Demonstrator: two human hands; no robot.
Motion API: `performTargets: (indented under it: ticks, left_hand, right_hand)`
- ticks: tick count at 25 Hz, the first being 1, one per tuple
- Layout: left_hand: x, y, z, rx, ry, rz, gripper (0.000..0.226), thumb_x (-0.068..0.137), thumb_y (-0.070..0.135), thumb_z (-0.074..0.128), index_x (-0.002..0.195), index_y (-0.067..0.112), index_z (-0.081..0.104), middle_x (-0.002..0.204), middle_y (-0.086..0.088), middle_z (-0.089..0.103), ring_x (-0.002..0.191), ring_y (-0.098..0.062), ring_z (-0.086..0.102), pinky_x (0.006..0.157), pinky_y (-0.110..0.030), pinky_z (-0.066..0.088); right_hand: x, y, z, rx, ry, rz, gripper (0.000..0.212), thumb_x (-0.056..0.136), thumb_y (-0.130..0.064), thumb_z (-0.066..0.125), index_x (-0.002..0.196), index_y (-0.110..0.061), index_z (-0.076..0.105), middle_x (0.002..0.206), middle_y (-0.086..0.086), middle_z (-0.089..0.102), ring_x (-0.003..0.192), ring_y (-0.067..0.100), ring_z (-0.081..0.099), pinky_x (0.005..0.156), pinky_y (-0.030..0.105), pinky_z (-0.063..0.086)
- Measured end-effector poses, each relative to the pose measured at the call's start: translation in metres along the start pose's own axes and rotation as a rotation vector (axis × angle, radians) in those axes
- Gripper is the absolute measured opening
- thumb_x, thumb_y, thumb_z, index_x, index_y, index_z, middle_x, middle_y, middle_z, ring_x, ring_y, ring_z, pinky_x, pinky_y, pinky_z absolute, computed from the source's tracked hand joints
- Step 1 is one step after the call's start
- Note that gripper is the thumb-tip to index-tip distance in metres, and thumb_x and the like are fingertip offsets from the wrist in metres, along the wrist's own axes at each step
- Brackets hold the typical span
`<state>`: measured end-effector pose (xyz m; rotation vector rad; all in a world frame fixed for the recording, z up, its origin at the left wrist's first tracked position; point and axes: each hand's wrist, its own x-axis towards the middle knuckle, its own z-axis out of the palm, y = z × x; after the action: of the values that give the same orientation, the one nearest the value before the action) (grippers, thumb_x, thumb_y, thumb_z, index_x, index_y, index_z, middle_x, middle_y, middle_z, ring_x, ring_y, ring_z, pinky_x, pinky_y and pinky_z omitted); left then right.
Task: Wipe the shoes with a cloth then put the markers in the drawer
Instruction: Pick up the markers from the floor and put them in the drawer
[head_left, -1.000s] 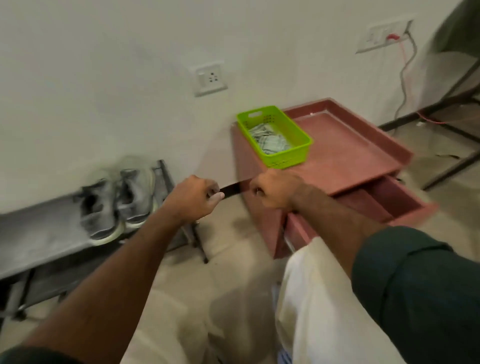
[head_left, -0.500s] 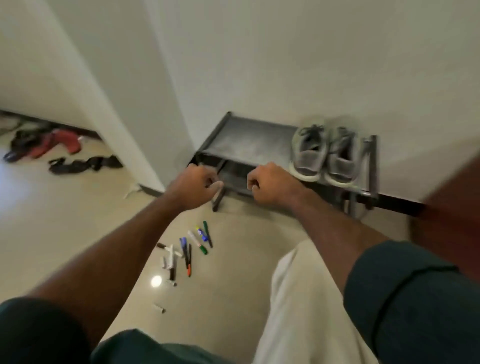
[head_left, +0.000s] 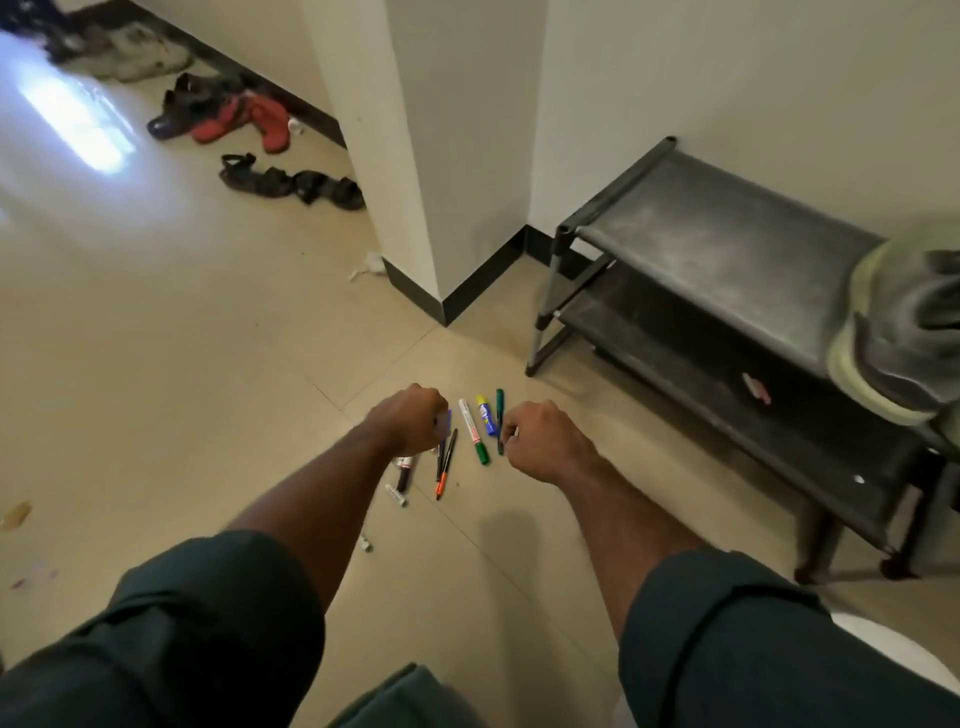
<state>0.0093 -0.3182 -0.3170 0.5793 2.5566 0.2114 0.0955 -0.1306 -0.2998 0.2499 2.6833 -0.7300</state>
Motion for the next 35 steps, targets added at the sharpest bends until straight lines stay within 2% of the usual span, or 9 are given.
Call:
performTargets:
  ticks: [4,6,8,11,15,20,24,28,35]
  left_hand:
    - [0.058,-0.007,0.033,-0.212,-0.038,-0.135,0.009,0.089,0.021,0.067,0.081,0.016,0.068,0.082,-0.001,0.068,0.078,-0.021,0.07,0.073,-0.043,0.063]
    - [0.079,-0.018,0.054,-0.371,0.078,-0.326,0.007,0.089,0.018,0.071,0.082,0.016,0.069,0.085,0.0,0.067,0.079,-0.021,0.07,0.075,-0.042,0.063]
    - [0.088,-0.033,0.083,-0.471,0.176,-0.523,0.014,0.085,0.018,0.075,0.075,0.021,0.066,0.085,-0.002,0.068,0.079,-0.024,0.071,0.076,-0.042,0.063]
    - [0.085,-0.045,0.14,-0.609,0.156,-0.66,0.022,0.081,0.019,0.082,0.07,0.026,0.065,0.086,-0.006,0.071,0.077,-0.025,0.073,0.074,-0.045,0.064]
    - [0.073,-0.035,0.189,-0.712,0.224,-0.805,0.01,0.081,0.021,0.079,0.076,0.023,0.071,0.085,-0.003,0.072,0.078,-0.022,0.07,0.075,-0.042,0.063]
    - [0.077,-0.027,0.203,-0.616,0.299,-0.882,0.01,0.083,0.032,0.079,0.087,0.024,0.073,0.082,0.003,0.063,0.08,-0.021,0.062,0.077,-0.034,0.056]
    - [0.089,-0.03,0.208,-0.591,0.275,-0.819,0.015,0.083,0.035,0.078,0.092,0.023,0.075,0.087,0.003,0.07,0.086,-0.021,0.068,0.08,-0.039,0.06]
    - [0.099,-0.029,0.211,-0.582,0.297,-0.868,0.019,0.091,0.037,0.072,0.097,0.019,0.075,0.088,0.001,0.07,0.084,-0.02,0.067,0.079,-0.039,0.058]
    - [0.109,-0.031,0.211,-0.533,0.264,-0.906,0.014,0.088,0.029,0.074,0.098,0.018,0.072,0.093,-0.004,0.071,0.089,-0.026,0.069,0.079,-0.044,0.061]
  right_hand:
    - [0.052,0.052,0.021,-0.029,-0.043,0.065,0.018,0.086,-0.016,0.056,0.094,-0.023,0.072,0.101,0.005,0.063,0.088,0.025,0.064,0.078,0.032,0.056]
    - [0.077,0.075,0.033,-0.026,-0.025,0.094,0.015,0.087,-0.019,0.059,0.094,-0.023,0.071,0.1,0.004,0.063,0.089,0.026,0.064,0.077,0.03,0.055]
    - [0.099,0.088,0.051,-0.023,-0.021,0.123,0.011,0.088,-0.023,0.063,0.095,-0.022,0.072,0.099,0.004,0.065,0.092,0.026,0.065,0.076,0.029,0.054]
    - [0.128,0.094,0.082,-0.014,-0.042,0.194,0.01,0.088,-0.026,0.068,0.095,-0.02,0.072,0.104,0.007,0.07,0.096,0.028,0.067,0.078,0.03,0.055]
    - [0.161,0.084,0.121,-0.008,-0.041,0.183,0.016,0.09,-0.027,0.067,0.101,-0.017,0.072,0.105,0.008,0.069,0.095,0.029,0.067,0.073,0.029,0.051]
    - [0.164,0.061,0.175,-0.086,-0.079,0.119,0.036,0.086,-0.045,0.071,0.106,-0.015,0.069,0.104,0.01,0.068,0.093,0.029,0.067,0.076,0.034,0.057]
    - [0.168,0.047,0.186,-0.094,-0.009,0.168,0.037,0.091,-0.036,0.069,0.118,-0.012,0.062,0.112,0.011,0.066,0.102,0.03,0.066,0.077,0.037,0.057]
    - [0.163,0.048,0.19,-0.113,-0.023,0.188,0.037,0.092,-0.027,0.067,0.124,-0.011,0.058,0.116,0.012,0.065,0.105,0.029,0.066,0.074,0.034,0.055]
    - [0.157,0.052,0.185,-0.021,-0.042,0.167,0.044,0.088,-0.037,0.067,0.12,-0.009,0.061,0.11,0.011,0.065,0.093,0.024,0.065,0.061,0.027,0.047]
